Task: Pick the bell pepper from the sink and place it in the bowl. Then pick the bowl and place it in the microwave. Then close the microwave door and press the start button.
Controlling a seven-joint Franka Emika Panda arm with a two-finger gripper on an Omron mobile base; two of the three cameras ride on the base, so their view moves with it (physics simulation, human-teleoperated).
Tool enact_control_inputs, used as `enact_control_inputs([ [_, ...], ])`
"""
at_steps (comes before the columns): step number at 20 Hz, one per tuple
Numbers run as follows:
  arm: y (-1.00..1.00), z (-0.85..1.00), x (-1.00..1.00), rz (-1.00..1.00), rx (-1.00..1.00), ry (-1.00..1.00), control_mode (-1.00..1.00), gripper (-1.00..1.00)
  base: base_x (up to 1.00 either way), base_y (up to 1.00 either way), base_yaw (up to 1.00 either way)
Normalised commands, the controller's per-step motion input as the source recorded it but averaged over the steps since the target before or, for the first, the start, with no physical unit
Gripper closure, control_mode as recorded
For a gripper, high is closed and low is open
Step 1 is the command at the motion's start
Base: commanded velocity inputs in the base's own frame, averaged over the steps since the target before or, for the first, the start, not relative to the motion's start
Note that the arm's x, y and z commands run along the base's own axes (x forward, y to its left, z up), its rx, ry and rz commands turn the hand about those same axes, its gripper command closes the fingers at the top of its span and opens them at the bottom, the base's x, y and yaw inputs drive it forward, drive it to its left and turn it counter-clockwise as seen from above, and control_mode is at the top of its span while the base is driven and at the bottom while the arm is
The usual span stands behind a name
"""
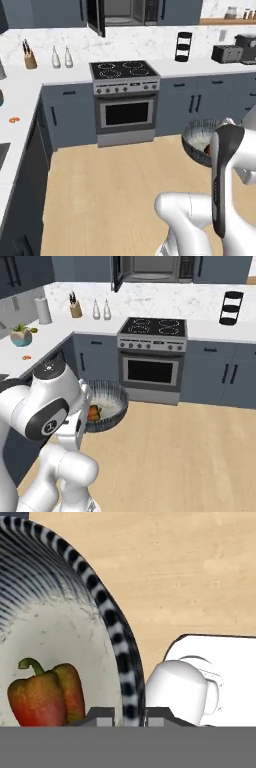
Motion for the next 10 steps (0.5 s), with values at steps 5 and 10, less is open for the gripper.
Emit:
enact_control_inputs([
  [5,0.00,0.00,0.00,0.00,0.00,0.00,1.00,1.00,1.00,-0.95,0.41],
  [10,0.00,0.00,0.00,0.00,0.00,0.00,1.00,1.00,1.00,-0.75,0.54],
])
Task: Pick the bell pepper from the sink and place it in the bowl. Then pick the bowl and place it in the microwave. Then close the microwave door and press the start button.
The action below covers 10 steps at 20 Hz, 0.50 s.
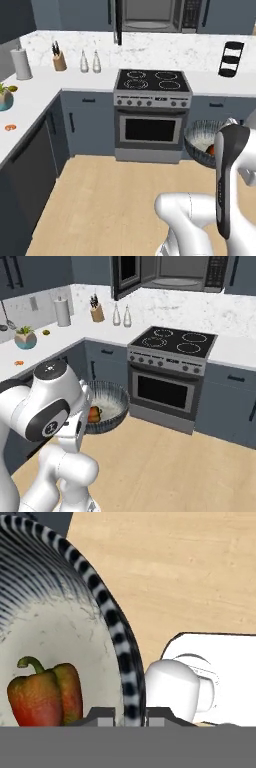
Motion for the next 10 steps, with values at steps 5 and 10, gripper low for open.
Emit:
enact_control_inputs([
  [5,0.00,0.00,0.00,0.00,0.00,0.00,1.00,1.00,1.00,-0.56,0.43],
  [10,0.00,0.00,0.00,0.00,0.00,0.00,1.00,1.00,1.00,-0.92,0.22],
])
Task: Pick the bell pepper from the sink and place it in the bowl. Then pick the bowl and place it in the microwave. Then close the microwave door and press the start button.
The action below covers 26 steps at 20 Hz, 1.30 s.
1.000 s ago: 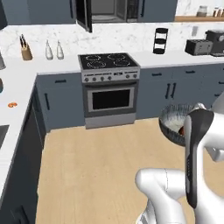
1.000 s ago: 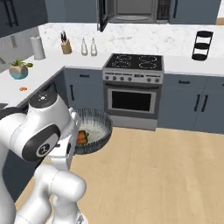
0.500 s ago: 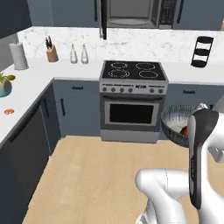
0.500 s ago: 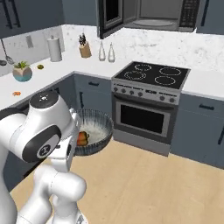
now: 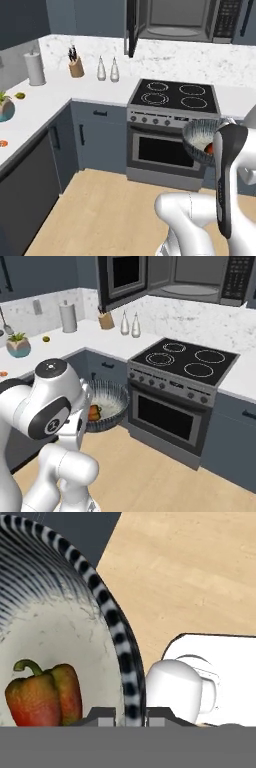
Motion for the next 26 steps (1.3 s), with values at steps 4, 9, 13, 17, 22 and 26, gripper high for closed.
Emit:
enact_control_inputs([
  [4,0.00,0.00,0.00,0.00,0.00,0.00,1.00,1.00,1.00,-0.88,0.12],
  [9,0.00,0.00,0.00,0.00,0.00,0.00,1.00,1.00,1.00,-0.55,0.09],
  [13,0.00,0.00,0.00,0.00,0.00,0.00,1.00,1.00,0.99,-0.44,0.10],
  [17,0.00,0.00,0.00,0.00,0.00,0.00,1.00,1.00,0.91,-0.40,0.09],
  [22,0.00,0.00,0.00,0.00,0.00,0.00,1.00,1.00,0.90,-0.23,0.10],
  [26,0.00,0.00,0.00,0.00,0.00,0.00,1.00,1.00,0.66,0.00,0.05],
])
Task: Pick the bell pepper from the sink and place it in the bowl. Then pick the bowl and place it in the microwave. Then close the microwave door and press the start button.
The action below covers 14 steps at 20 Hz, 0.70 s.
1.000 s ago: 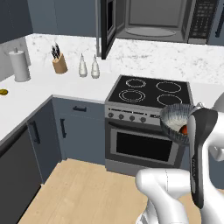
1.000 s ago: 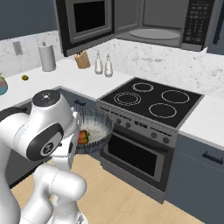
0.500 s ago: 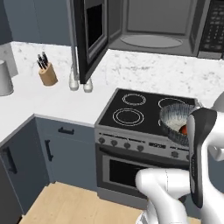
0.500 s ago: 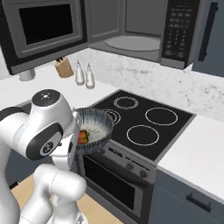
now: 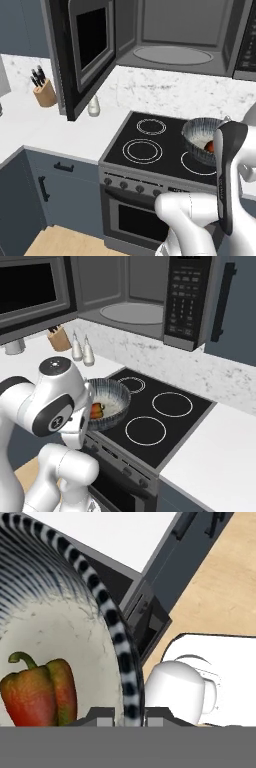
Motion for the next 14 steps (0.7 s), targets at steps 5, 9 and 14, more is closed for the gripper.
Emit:
enact_control_inputs([
  [5,0.00,0.00,0.00,0.00,0.00,0.00,1.00,1.00,0.63,0.09,0.01],
  [9,0.00,0.00,0.00,0.00,0.00,0.00,1.00,1.00,0.58,0.52,-0.10],
  [14,0.21,0.11,0.16,-0.05,-0.03,-0.04,-1.00,1.00,0.00,0.00,0.00],
])
